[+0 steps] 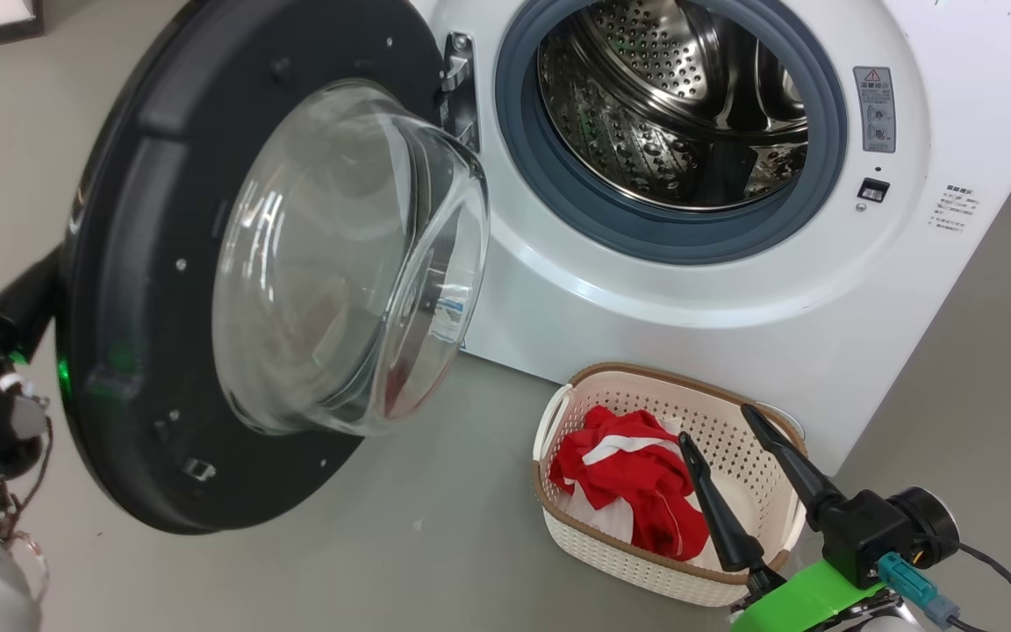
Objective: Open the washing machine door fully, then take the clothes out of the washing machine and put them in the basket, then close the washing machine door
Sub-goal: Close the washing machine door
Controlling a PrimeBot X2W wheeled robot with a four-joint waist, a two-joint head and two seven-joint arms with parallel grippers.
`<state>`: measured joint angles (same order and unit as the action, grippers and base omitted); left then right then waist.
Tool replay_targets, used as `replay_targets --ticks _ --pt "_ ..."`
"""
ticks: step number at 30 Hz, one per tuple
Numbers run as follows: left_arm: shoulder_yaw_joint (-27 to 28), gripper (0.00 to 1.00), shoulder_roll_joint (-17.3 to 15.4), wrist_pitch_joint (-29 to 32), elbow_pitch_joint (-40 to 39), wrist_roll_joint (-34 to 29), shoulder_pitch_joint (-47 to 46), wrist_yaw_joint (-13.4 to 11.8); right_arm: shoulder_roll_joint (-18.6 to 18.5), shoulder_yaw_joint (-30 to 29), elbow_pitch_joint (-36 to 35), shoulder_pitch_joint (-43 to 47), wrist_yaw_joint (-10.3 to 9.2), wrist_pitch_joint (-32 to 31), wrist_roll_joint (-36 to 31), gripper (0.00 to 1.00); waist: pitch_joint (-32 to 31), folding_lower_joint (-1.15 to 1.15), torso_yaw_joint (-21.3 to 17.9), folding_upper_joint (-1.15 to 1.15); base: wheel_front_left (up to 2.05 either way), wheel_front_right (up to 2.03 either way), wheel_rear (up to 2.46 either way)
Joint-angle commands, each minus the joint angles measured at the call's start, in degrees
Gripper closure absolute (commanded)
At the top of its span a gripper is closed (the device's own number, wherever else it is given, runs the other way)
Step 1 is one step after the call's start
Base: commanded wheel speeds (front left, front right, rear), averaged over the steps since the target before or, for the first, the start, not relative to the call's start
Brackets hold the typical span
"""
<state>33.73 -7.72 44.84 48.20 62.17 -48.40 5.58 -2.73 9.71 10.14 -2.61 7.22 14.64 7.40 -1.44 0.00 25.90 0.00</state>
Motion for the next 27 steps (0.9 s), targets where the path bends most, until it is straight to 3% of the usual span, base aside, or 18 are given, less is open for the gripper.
replay_targets --ticks 1,10,17,27 --pt "-0.15 1.0 -1.06 1.14 -1.6 0.23 0.96 0.53 -0.15 1.12 -1.35 -1.33 0.26 0.36 0.61 0.0 -0.02 0.0 0.04 0.0 0.0 0.0 0.0" --pt "-0.94 1.0 3.31 5.4 -11.97 2.84 6.1 -1.23 -0.15 1.29 -1.36 -1.29 0.26 0.36 1.27 0.0 -0.17 0.0 0.24 0.0 0.0 0.0 0.0" --pt "-3.68 1.0 4.73 6.82 -19.62 6.43 9.6 -3.26 -0.15 1.52 -1.25 -1.33 0.26 0.36 1.46 0.0 -0.25 0.0 -0.01 0.0 0.0 0.0 0.0" --pt "-16.29 1.0 4.83 1.91 -25.81 16.98 15.06 -5.31 -0.15 1.67 -1.09 -1.37 0.26 0.36 1.7 0.0 -0.41 0.0 -1.53 0.0 0.0 0.0 0.0"
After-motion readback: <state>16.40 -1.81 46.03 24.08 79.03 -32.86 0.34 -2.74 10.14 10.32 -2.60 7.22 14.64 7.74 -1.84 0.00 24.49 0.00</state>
